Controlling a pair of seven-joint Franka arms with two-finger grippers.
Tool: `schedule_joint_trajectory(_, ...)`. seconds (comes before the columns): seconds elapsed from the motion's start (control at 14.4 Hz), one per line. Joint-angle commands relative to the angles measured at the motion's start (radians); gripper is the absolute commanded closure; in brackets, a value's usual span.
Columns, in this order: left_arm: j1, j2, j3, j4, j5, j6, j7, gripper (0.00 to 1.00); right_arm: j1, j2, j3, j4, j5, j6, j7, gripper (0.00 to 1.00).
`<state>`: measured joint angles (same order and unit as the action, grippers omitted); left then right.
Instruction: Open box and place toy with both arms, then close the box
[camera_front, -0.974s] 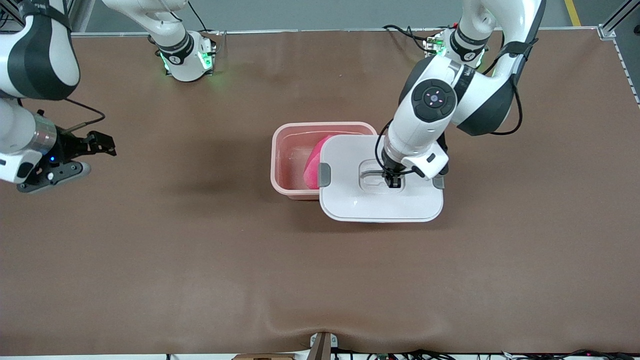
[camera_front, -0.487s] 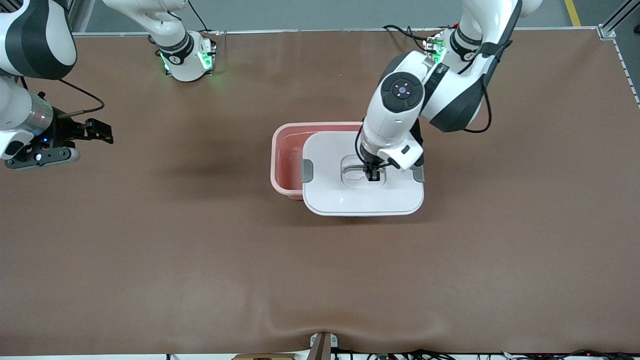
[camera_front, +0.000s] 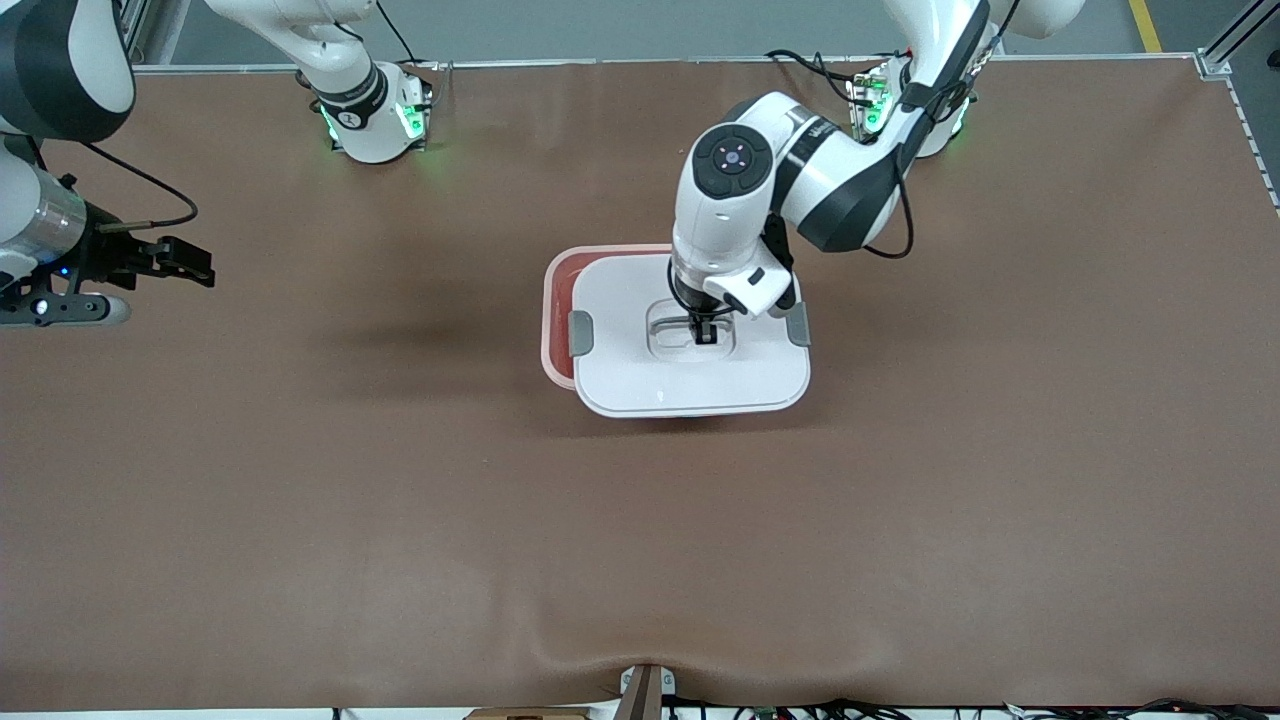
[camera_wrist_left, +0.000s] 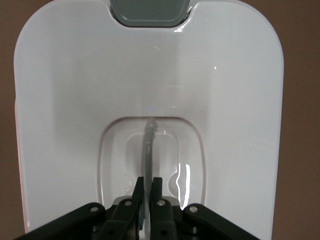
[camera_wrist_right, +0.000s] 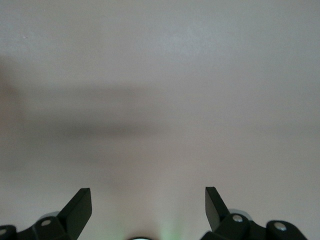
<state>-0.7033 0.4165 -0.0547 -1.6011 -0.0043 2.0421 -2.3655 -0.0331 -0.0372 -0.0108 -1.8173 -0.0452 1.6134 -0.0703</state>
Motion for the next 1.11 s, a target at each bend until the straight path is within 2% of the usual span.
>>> schedule_joint_trajectory(0.0,-0.034,0.011,0.006,0.01,0.027,0.018,-0.055,1.0,-0.016,0.0,0.009,0.053,0.013,-0.066,0.015,0.0)
schedule_joint_trajectory(0.21,-0.056,0.021,0.006,0.01,0.035,0.033,-0.078,1.0,-0.019,-0.001,0.008,0.088,0.013,-0.079,0.007,0.0)
schedule_joint_trajectory(0.35,-0.08,0.031,0.007,0.01,0.041,0.055,-0.116,1.0,-0.021,0.002,0.006,0.133,0.013,-0.145,0.012,0.0)
schedule_joint_trajectory(1.04,-0.11,0.044,0.006,0.003,0.056,0.055,-0.182,1.0,-0.068,0.003,0.006,0.167,0.022,-0.141,0.017,0.0)
